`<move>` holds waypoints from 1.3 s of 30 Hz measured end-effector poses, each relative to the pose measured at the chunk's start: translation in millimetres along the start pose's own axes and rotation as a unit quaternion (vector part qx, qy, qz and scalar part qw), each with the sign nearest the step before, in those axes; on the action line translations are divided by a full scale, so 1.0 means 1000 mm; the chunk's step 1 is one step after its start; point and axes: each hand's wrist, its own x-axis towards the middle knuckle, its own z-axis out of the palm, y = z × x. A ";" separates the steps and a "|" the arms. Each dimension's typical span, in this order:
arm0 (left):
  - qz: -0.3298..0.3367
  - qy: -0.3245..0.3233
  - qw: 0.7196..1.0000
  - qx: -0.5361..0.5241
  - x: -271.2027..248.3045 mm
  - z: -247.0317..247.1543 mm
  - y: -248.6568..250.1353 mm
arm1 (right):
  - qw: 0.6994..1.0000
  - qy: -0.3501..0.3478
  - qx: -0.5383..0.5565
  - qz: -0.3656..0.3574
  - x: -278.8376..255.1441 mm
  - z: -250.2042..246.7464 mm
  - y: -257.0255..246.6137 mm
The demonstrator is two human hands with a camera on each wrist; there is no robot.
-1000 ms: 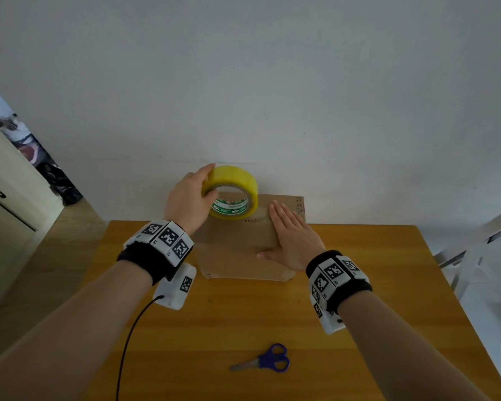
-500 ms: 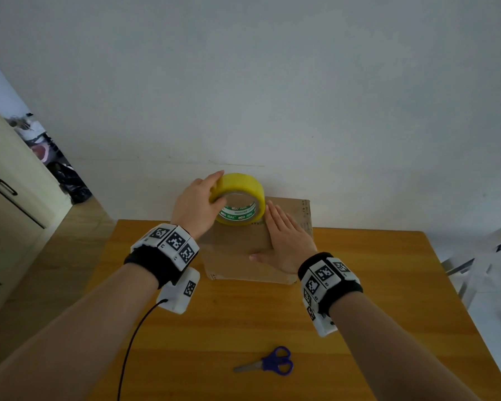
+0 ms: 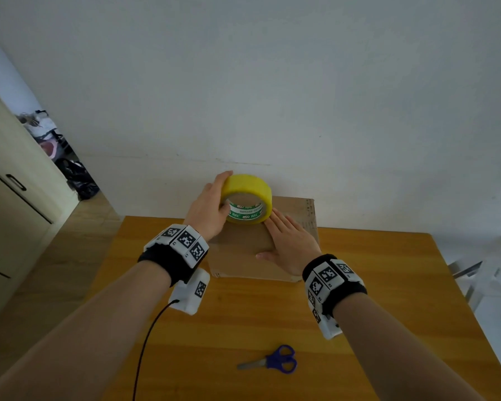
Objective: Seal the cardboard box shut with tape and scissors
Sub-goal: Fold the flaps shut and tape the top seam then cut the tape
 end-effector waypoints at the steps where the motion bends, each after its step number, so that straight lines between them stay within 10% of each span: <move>1: 0.001 0.005 1.000 0.009 0.001 -0.003 -0.001 | 1.000 -0.001 0.002 -0.003 -0.001 0.000 0.000; 39: -0.048 0.025 0.996 0.064 -0.007 -0.026 -0.021 | 1.000 -0.005 0.016 -0.003 0.022 0.000 -0.046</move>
